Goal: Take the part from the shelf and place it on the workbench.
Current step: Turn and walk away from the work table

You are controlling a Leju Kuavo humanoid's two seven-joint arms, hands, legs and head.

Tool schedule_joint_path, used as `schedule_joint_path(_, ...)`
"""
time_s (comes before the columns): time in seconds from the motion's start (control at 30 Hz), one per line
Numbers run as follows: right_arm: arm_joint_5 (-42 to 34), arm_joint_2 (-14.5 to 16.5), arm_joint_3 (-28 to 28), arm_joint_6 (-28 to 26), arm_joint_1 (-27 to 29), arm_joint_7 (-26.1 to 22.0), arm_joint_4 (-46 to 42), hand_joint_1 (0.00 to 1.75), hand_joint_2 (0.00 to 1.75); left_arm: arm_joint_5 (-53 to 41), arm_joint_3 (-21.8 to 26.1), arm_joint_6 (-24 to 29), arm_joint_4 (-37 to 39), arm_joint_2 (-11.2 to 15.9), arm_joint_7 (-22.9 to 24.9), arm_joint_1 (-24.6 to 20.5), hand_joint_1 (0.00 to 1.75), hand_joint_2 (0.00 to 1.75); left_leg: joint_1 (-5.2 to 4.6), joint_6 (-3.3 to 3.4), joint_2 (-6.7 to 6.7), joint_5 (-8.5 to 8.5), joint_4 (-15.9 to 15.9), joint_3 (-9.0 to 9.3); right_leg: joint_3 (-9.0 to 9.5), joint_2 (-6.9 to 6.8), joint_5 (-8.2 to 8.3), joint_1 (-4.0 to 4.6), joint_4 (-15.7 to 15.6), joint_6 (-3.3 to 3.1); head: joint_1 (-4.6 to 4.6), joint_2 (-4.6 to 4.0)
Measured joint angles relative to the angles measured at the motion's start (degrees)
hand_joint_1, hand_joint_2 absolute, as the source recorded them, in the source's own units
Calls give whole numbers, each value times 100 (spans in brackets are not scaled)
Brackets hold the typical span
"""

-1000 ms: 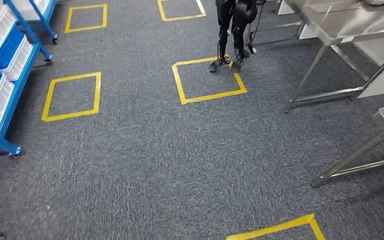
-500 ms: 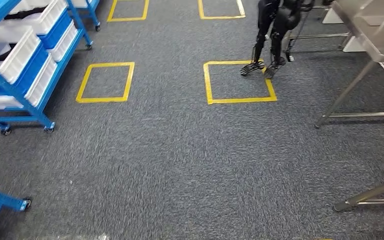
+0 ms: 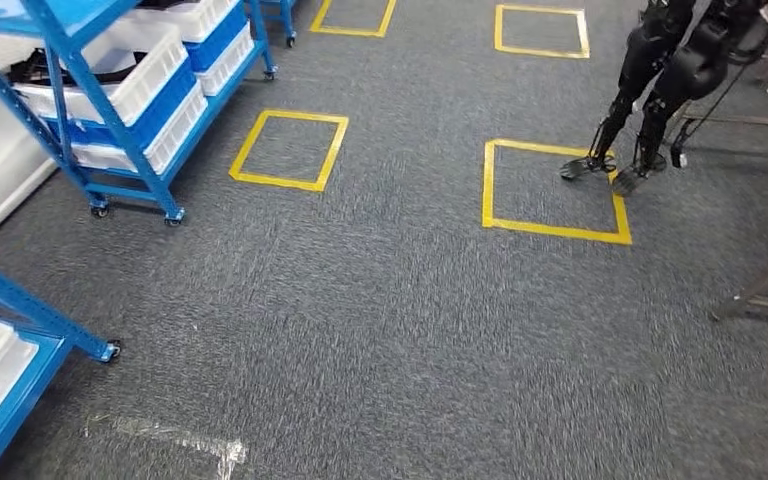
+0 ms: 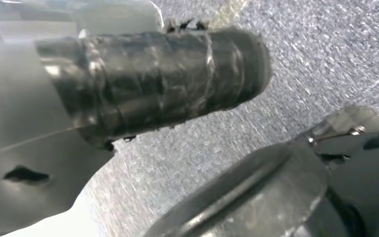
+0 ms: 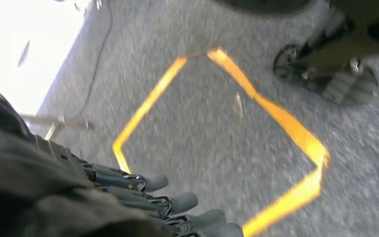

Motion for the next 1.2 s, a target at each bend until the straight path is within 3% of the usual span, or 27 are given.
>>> schedule_joint_path(0.07, 103, -25, 62, 50, -13, 6, 1, 0, 0, 78, 0, 18, 2, 4, 2, 9, 0, 0, 23, -70, -145, 13, -3, -50, 19, -110, 5, 16, -22, -53, -1, 0)
schedule_joint_path(0.1, 167, -38, 97, 81, -19, 27, 1, 0, 0, 121, 0, 15, 4, 9, 9, 23, 0, 0, 28, -96, -134, 5, 15, -70, 51, -191, 15, 17, -47, -88, 0, 0)
schedule_joint_path(0.17, 267, -61, 160, 132, -19, 74, 1, 0, 0, 181, 0, 11, 8, 17, 22, 39, 0, 0, 13, -145, 183, -162, 294, -221, 113, -365, 38, 13, -109, -160, -36, 0)
schedule_joint_path(0.23, 315, -79, 216, 161, -9, 100, 2, 0, 0, 212, 0, 14, 9, 18, 26, 32, 0, 0, 9, -187, 594, -500, 950, -555, 138, -547, 27, 46, -130, -205, -71, 0)
schedule_joint_path(0.3, 332, -96, 275, 186, 0, 108, 3, 0, 0, 232, 0, 24, 9, 18, 27, 24, 0, 0, 28, -212, 718, -673, 1483, -837, 157, -741, -4, 70, -130, -222, -70, 0)
schedule_joint_path(0.33, 336, -106, 302, 193, 1, 111, 3, 0, 0, 239, 1, 29, 9, 17, 28, 27, 0, 0, 33, -215, 739, -624, 1507, -852, 172, -828, -23, 75, -130, -223, -71, 0)
schedule_joint_path(0.4, 340, -116, 359, 199, -3, 117, 3, 0, 0, 252, 2, 42, 10, 17, 41, 39, 0, 0, 35, -198, 848, -280, 992, -573, 225, -985, -69, 81, -130, -209, -72, 0)
schedule_joint_path(0.47, 359, -128, 424, 201, -7, 123, 3, 0, 0, 273, 3, 60, 12, 18, 74, 31, 0, 0, -11, -155, 1112, -16, 307, -205, 283, -1118, -129, 108, -125, -164, -69, 0)
schedule_joint_path(0.53, 399, -145, 494, 211, -13, 122, 3, 0, 0, 302, 9, 72, 14, 18, 115, 14, 0, 0, -69, -101, 1214, 18, 44, -70, 331, -1243, -172, 135, -136, -111, -59, 0)
schedule_joint_path(0.57, 422, -150, 529, 215, -24, 118, 1, 0, 0, 319, 17, 75, 14, 18, 139, 12, 0, 0, -77, -69, 1136, 24, 24, -60, 362, -1312, -187, 143, -151, -84, -54, 0)
schedule_joint_path(0.6, 449, -154, 559, 219, -32, 114, -4, 0, 0, 332, 25, 75, 15, 15, 156, 21, 0, 0, -65, -43, 1065, 34, -7, -43, 384, -1297, -212, 132, -150, -55, -49, 0)
schedule_joint_path(0.67, 539, -156, 615, 244, -45, 111, -12, 0, 0, 348, 37, 72, 16, 12, 185, 36, 0, 0, -29, 20, 930, 54, -81, 14, 320, -1023, -360, 111, 54, -10, -31, 0)
schedule_joint_path(0.73, 746, -155, 718, 360, -38, 138, -14, 0, 0, 347, 39, 46, 19, 9, 202, 27, 0, 0, -13, 71, 802, 60, -109, 42, -11, -693, -658, 96, 688, -3, -13, 0)
schedule_joint_path(0.8, 983, -150, 883, 511, -23, 199, -14, 0, 0, 338, 40, 1, 20, 4, 209, 10, 0, 0, -17, 95, 630, 54, -101, 46, -420, -614, -850, 94, 1364, 2, -10, 0)
schedule_joint_path(0.83, 1047, -147, 959, 556, -16, 229, -14, 0, 0, 333, 41, -16, 20, 1, 209, 8, 0, 0, -16, 97, 533, 47, -93, 54, -524, -603, -792, 89, 1470, 6, -11, 0)
schedule_joint_path(0.87, 1082, -144, 1027, 583, -9, 258, -14, 0, 0, 328, 42, -30, 20, -1, 210, 11, 0, 0, -10, 92, 430, 37, -78, 65, -526, -582, -620, 75, 1355, 13, -11, 0)
schedule_joint_path(0.9, 1072, -142, 1071, 585, -6, 280, -14, 0, 0, 325, 43, -38, 20, -3, 211, 17, 0, 0, 0, 79, 334, 19, -55, 76, -426, -532, -368, 54, 1037, 22, -13, 0)
schedule_joint_path(0.97, 1009, -137, 1125, 563, -1, 314, -14, 0, 0, 315, 44, -38, 21, -4, 217, 26, 0, 0, 17, 19, 165, -28, 23, 53, -182, -212, -10, -7, 345, 49, 0, 0)
schedule_joint_path(1.03, 957, -130, 1177, 560, -5, 341, -16, 0, 0, 309, 44, -29, 22, -4, 234, 20, 0, 0, 25, -56, 29, -40, 65, -23, -93, 17, 57, -32, 83, 43, 20, 0)
schedule_joint_path(1.1, 1015, -109, 1257, 724, -21, 425, -20, 0, 0, 321, 44, -25, 22, -2, 263, 19, 0, 0, 44, -128, -90, -12, 47, -85, -77, -91, 76, -19, 61, -21, 24, 0)
schedule_joint_path(1.13, 1082, -100, 1300, 860, -23, 490, -21, 0, 0, 325, 44, -27, 23, -1, 274, 24, 0, 0, 44, -157, -24, -25, 70, -101, -55, -169, 88, -13, 30, -57, 22, 0)
schedule_joint_path(1.2, 1250, -81, 1414, 1203, -18, 643, -22, 0, 0, 327, 45, -46, 24, 3, 297, 28, 0, 0, 30, -200, 333, -215, 391, -250, 2, -356, 109, -7, -44, -134, -11, 0)
